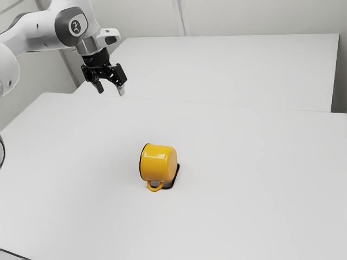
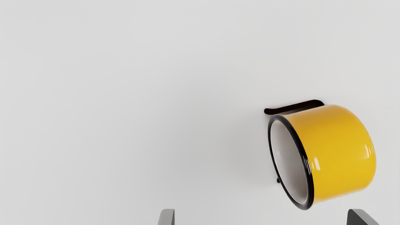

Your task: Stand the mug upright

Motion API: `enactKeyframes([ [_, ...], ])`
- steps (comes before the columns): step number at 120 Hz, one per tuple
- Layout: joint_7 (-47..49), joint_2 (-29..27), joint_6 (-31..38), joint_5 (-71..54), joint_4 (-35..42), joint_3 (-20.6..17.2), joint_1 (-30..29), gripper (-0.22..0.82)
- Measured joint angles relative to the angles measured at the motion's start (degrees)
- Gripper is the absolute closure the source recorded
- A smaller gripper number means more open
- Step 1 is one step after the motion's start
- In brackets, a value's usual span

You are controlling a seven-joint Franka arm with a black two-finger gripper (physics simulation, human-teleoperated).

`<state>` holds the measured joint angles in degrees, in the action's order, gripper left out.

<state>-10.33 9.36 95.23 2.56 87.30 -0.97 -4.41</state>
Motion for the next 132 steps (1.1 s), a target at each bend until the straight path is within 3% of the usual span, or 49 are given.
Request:
enactKeyframes([
  [40,0.95,-0.58,-0.37,2.59,3.21,0.18,0.03,0.0],
  [63,-1.84,-1.55,0.44,20.49,13.12,3.4,-2.41,0.0],
  [103,-17.57,0.74,10.03,49.73,29.97,3.78,-4.68,0.0],
  [132,-27.95,5.62,10.08,61.94,32.48,3.73,-5.41,0.0],
])
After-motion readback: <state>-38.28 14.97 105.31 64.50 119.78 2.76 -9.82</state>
